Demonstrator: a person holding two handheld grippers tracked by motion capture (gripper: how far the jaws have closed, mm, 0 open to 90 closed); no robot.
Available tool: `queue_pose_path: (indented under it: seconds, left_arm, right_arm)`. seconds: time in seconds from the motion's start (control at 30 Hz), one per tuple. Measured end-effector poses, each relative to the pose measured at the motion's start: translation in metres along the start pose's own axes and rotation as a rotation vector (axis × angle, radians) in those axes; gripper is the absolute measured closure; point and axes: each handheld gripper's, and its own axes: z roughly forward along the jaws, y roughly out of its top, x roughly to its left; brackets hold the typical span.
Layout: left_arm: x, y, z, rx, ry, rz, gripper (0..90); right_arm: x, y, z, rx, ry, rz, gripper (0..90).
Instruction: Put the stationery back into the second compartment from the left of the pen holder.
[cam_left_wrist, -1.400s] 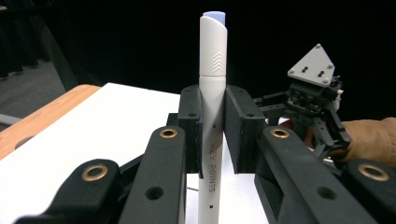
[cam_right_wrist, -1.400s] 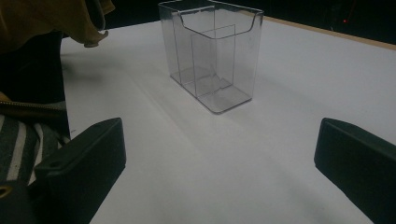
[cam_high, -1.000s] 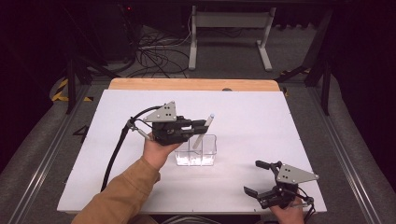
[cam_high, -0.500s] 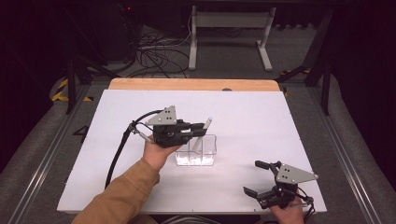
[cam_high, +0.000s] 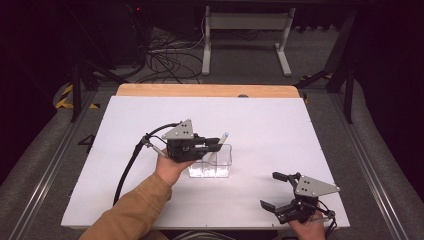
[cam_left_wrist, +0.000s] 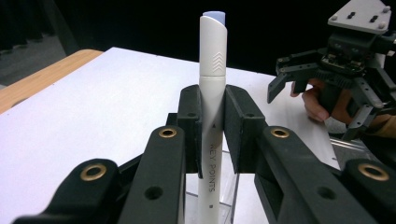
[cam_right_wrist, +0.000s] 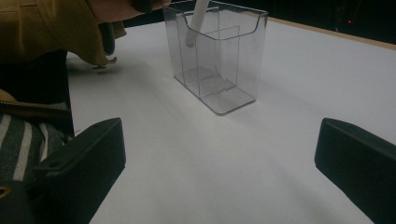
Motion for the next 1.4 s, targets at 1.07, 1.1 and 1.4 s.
queue_pose_path:
  seconds: [1.07, 1.1, 1.4]
  left_arm:
    - [-0.029, 0.015, -0.047, 0.034, 0.156, 0.045, 14.3]
    - [-0.029, 0.015, -0.049, 0.038, 0.156, 0.049, 13.6]
    - [-0.035, 0.014, -0.066, 0.014, 0.177, 0.053, 4.9]
  right_arm:
    - [-0.005, 0.004, 0.011, 0.004, 0.027, 0.002, 2.5]
    - [-0.005, 0.004, 0.011, 0.002, 0.027, 0.001, 2.4]
    - [-0.005, 0.004, 0.01, 0.005, 0.014, 0.003, 2.4]
